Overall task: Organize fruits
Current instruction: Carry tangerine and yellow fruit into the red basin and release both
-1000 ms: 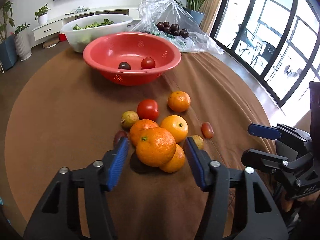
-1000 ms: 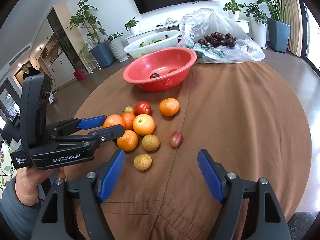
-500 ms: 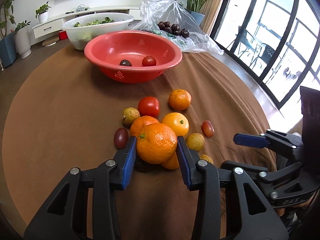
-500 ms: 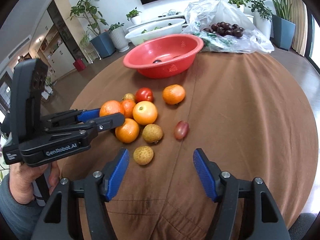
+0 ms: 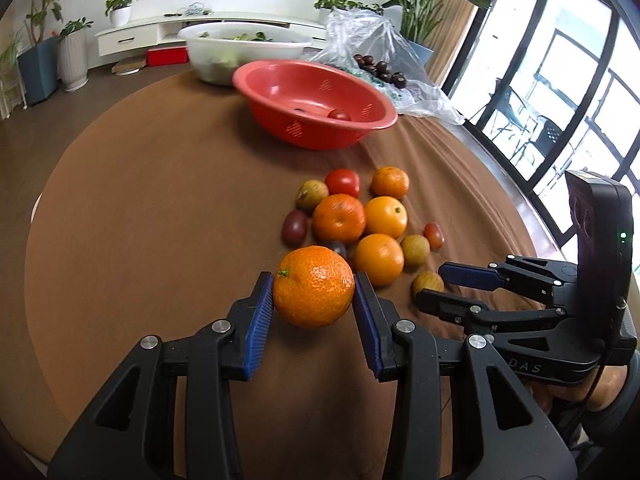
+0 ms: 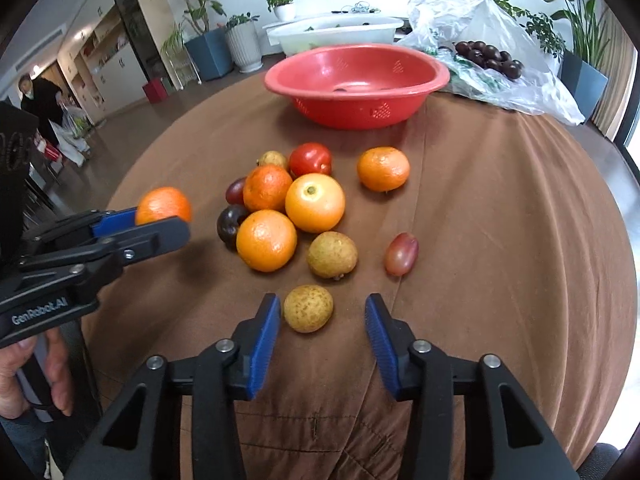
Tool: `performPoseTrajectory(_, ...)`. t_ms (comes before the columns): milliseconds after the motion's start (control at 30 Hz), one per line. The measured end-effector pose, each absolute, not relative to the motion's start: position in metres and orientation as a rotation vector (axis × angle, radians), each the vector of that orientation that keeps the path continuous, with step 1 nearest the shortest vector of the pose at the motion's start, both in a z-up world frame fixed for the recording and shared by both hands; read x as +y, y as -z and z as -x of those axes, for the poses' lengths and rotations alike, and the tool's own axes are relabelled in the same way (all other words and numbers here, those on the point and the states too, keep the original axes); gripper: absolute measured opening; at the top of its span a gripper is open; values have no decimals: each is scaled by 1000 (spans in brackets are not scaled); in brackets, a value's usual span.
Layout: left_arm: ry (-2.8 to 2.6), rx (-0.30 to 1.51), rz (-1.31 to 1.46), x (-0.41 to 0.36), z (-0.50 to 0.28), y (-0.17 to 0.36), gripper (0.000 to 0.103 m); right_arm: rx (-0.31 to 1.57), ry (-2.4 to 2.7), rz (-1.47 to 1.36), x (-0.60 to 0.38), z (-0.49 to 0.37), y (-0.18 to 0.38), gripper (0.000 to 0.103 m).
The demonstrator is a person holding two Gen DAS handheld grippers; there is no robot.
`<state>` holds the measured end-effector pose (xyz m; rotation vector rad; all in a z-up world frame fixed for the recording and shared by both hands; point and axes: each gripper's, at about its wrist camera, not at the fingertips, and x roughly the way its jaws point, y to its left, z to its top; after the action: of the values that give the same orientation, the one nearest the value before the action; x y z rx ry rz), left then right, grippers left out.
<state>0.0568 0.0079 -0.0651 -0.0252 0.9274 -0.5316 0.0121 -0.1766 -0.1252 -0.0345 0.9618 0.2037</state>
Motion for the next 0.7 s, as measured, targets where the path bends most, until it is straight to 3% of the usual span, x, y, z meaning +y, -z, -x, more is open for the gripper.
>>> performPoseTrajectory(467,512,927,2,5,-45,71,37,950,-174,136,-163,-8,130,29)
performPoseTrajectory(700,514,922,-13,2,-46,67,37,935,-191,68,-174,-3,117,28)
